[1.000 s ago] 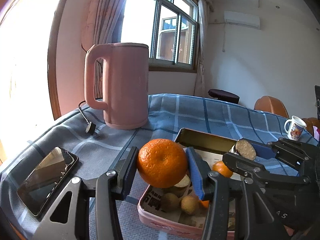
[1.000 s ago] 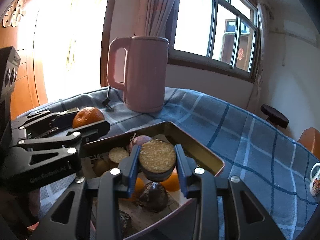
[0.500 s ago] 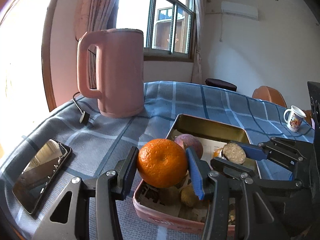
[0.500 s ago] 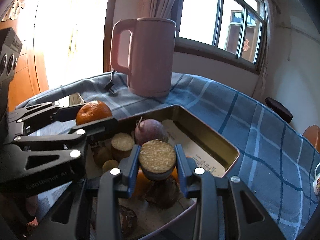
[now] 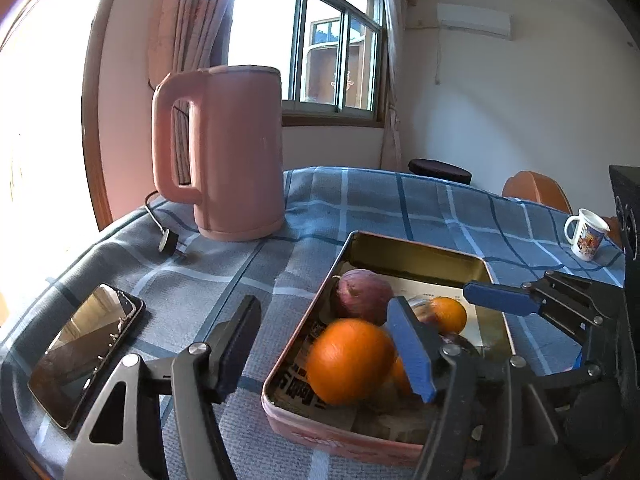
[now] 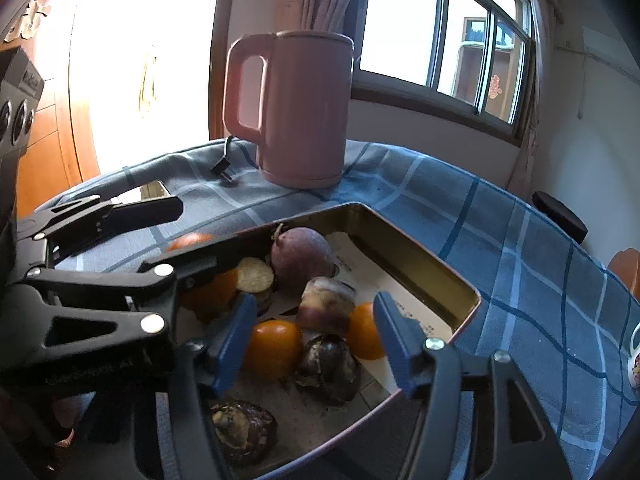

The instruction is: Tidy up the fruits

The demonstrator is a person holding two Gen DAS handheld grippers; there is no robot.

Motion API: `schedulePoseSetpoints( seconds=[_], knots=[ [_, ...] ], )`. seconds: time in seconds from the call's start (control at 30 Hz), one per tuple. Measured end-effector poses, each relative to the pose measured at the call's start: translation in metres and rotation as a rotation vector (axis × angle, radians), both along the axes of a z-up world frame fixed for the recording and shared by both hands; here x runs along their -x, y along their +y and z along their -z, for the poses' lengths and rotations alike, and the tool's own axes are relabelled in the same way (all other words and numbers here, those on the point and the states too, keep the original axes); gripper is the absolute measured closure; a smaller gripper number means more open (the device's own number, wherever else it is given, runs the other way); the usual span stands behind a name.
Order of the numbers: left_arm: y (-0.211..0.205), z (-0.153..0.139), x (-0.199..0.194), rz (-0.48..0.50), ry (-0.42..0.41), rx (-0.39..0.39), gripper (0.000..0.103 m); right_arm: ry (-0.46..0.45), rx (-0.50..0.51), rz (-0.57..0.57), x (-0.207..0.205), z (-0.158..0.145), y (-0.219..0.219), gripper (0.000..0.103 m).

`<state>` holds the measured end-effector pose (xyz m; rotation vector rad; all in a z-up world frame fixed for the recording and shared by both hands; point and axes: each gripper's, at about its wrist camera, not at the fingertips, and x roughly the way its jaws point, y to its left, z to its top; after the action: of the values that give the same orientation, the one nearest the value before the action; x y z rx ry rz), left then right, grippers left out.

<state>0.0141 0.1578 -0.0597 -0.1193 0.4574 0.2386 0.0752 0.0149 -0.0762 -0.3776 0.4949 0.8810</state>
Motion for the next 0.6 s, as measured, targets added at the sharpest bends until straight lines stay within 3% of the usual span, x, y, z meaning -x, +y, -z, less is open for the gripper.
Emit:
schedulePoseSetpoints(
  seconds=[0.17, 0.6],
  knots=[
    [-0.003, -0.008, 0.006, -0.003, -0.025, -0.005, 0.034, -0.002, -0.021, 0.019, 0.002, -0.003, -0.011, 0.038],
    [-0.016, -0.021, 0.021, -0.004, -0.092, -0.019, 0.029, -0.044, -0.135, 0.146, 0.004, -0.023, -0.074, 0.021]
  ],
)
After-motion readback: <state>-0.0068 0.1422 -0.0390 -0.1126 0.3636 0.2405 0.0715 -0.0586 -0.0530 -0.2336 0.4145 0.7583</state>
